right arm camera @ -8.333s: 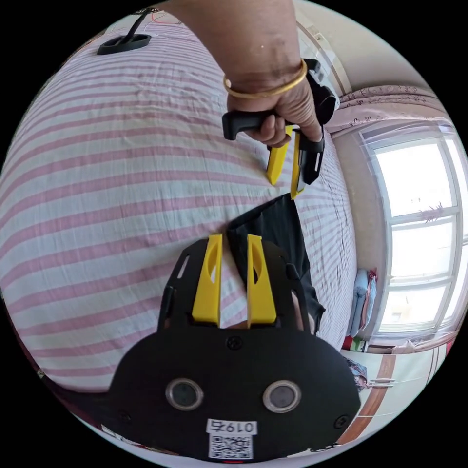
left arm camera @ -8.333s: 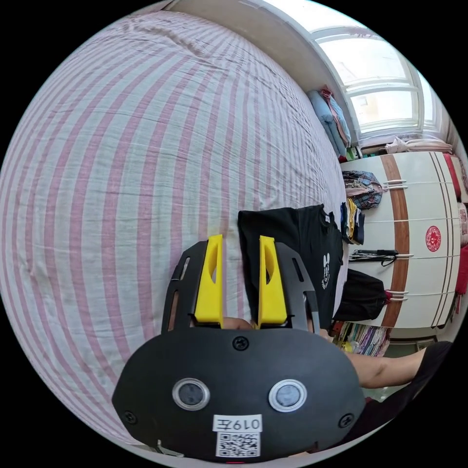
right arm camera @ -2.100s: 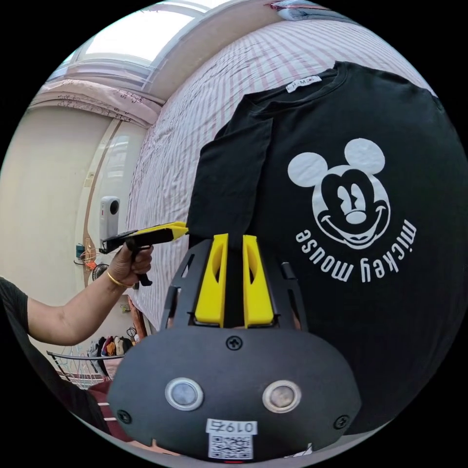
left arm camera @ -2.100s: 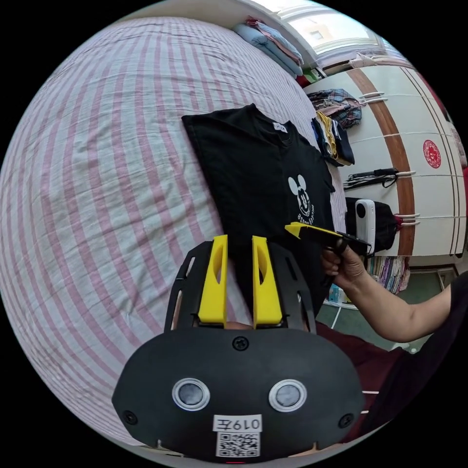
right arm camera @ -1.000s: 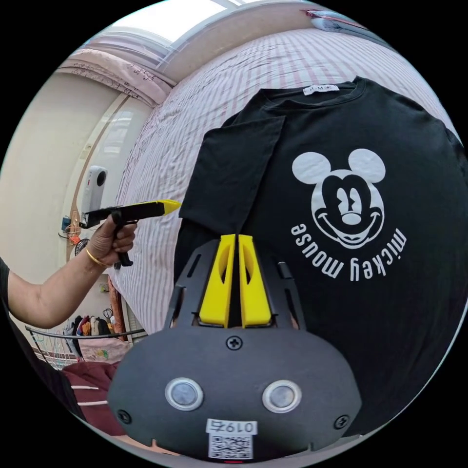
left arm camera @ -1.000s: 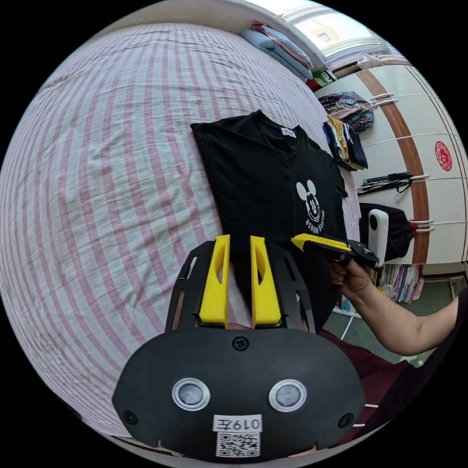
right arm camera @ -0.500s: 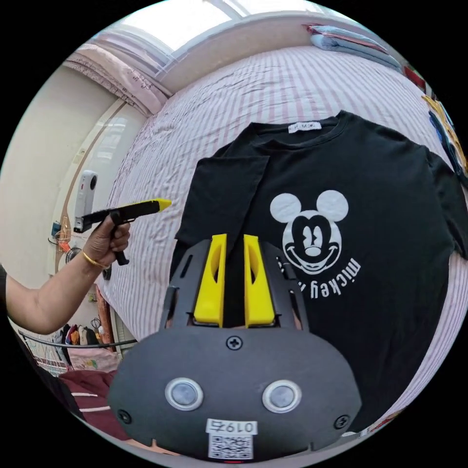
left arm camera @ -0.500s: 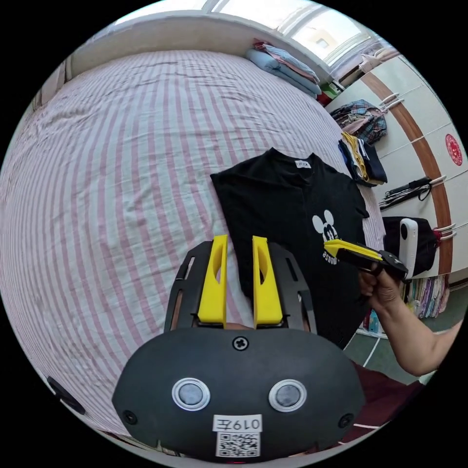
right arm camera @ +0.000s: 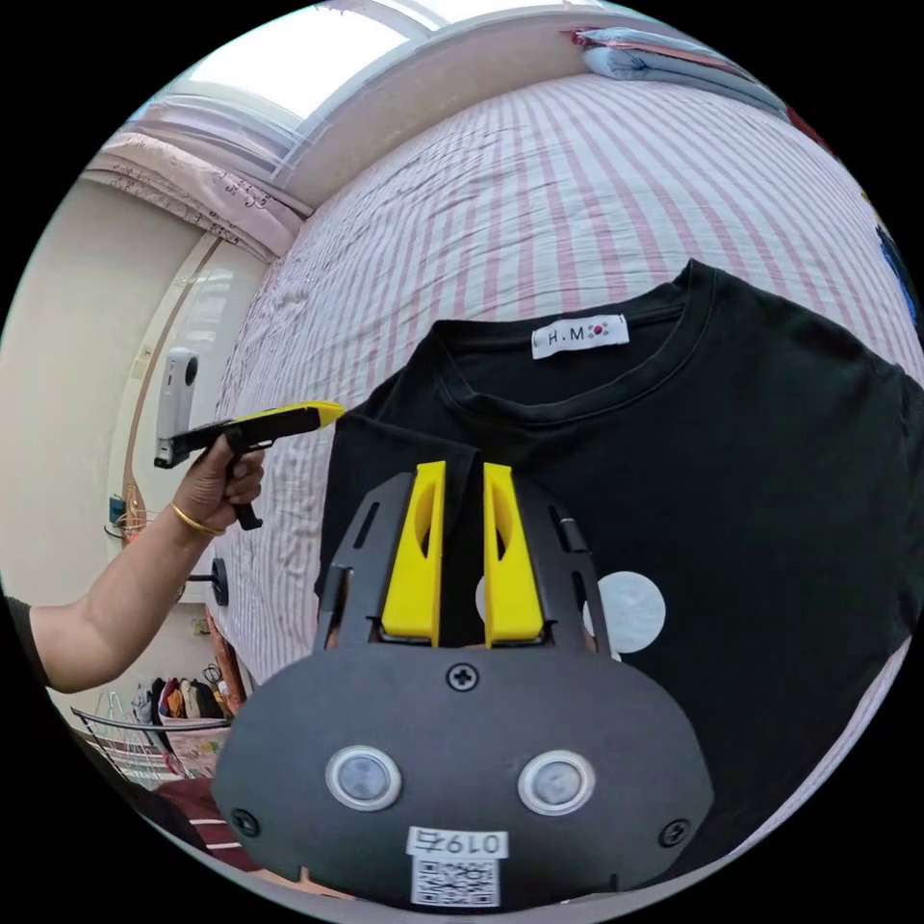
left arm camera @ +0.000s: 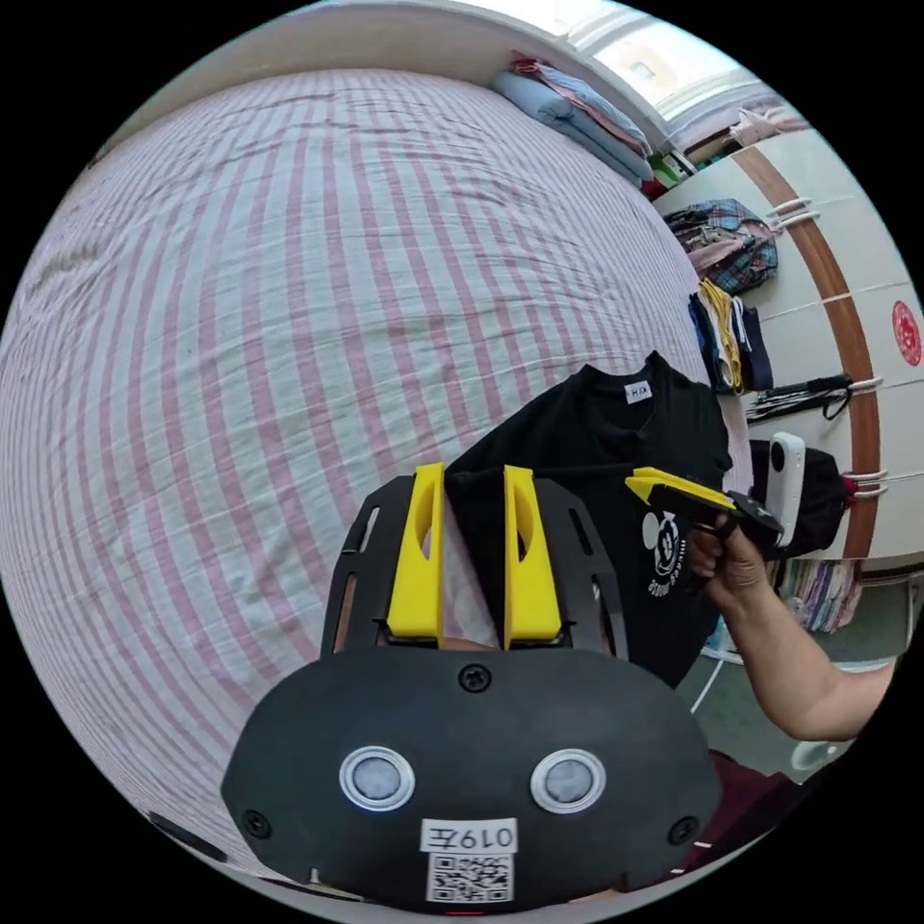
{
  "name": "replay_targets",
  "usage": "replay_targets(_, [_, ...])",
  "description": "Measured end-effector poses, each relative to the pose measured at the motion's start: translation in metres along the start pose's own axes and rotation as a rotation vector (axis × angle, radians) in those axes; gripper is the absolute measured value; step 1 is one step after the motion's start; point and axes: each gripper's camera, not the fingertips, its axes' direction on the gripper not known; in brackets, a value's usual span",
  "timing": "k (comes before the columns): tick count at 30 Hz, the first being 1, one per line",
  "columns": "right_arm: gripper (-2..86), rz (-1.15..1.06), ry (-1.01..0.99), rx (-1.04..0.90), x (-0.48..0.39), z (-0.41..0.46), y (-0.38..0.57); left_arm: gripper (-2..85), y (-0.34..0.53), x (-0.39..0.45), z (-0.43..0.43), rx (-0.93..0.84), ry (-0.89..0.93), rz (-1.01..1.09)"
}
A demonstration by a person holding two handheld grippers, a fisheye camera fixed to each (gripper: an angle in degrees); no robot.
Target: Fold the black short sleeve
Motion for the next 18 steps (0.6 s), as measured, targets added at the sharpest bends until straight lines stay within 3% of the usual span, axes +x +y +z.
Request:
replay_targets(4, [6.0,0.045,-0.055,0.024,0.009,-0.002,0.001,8.8,-0.012,-0.027,-0.001,-0.032,0.070,-0.126])
replay_targets(8, [5.8,0.046,-0.072,0.039,0.006,-0.006,-0.001,8.4,-0.011,-0.058,-0.016,0.052,0.215,-0.288])
replay_targets(18, [5.7,0.030,-0.085,0.012,-0.008,0.000,-0.008,6.9,-0.031,-0.082,-0.001,-0.052,0.305,-0.332])
